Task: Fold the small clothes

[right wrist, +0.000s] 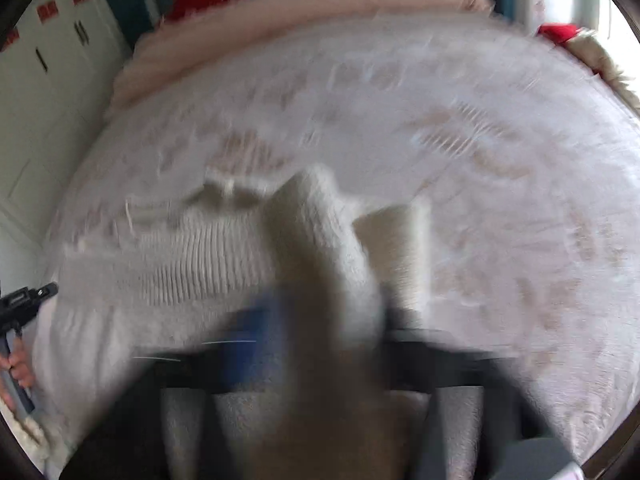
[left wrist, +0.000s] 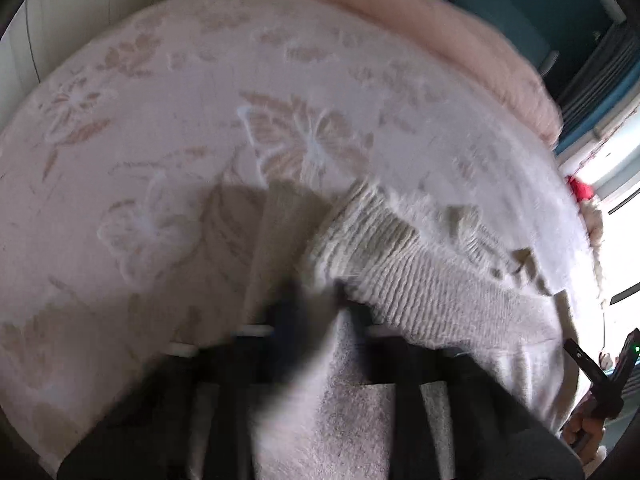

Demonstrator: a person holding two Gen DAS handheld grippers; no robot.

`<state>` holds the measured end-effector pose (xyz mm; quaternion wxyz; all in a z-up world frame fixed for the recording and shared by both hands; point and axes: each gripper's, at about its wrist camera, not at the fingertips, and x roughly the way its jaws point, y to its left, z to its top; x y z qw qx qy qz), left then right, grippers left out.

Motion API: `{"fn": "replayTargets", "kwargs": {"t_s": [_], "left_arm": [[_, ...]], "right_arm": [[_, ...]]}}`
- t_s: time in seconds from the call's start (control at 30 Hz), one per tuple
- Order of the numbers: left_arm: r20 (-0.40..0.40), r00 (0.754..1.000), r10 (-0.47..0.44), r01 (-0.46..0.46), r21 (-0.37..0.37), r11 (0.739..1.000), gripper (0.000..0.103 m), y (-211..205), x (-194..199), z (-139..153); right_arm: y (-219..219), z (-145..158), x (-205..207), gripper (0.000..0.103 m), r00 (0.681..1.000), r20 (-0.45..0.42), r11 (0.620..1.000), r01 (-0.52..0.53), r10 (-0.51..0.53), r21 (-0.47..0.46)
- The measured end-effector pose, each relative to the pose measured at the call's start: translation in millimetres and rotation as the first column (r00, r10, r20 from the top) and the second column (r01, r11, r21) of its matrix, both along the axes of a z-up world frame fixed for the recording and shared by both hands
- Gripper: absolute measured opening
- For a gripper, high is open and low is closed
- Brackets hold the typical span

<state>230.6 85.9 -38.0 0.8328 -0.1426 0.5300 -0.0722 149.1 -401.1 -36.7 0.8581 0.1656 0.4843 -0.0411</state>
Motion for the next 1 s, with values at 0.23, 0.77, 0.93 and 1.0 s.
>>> {"fn": "replayTargets", "kwargs": {"t_s": [0.23, 0.77, 0.93, 1.0], "left_arm": [[0.209, 0.978, 0.013, 0.000, -0.066, 0.998, 0.008, 14, -8, 109], [-0.003, 1.000, 0.019, -0.018, 0.164, 0.986, 0.011, -12, 32, -14], [0.090, 0.996, -0.003, -0.011, 0.147, 0.989, 0.021, -16, 14, 24], [0.176, 0.983, -0.045, 0.023, 0.127, 0.992, 0.030, -22, -1, 51]], "right_arm": [[-27, 127, -48, 0.006, 0.927, 0.361, 0.986, 0.047, -0.102, 0.158], [-45, -14, -3, 0.008, 0.991, -0.060, 0.993, 0.120, -0.119, 0.017], [-25, 30, -23, 0.022, 0.981, 0.085, 0.982, 0.178, -0.171, -0.071], [-9, 45, -26, 0.021, 0.980, 0.154, 0.991, 0.133, -0.128, -0.023]]}}
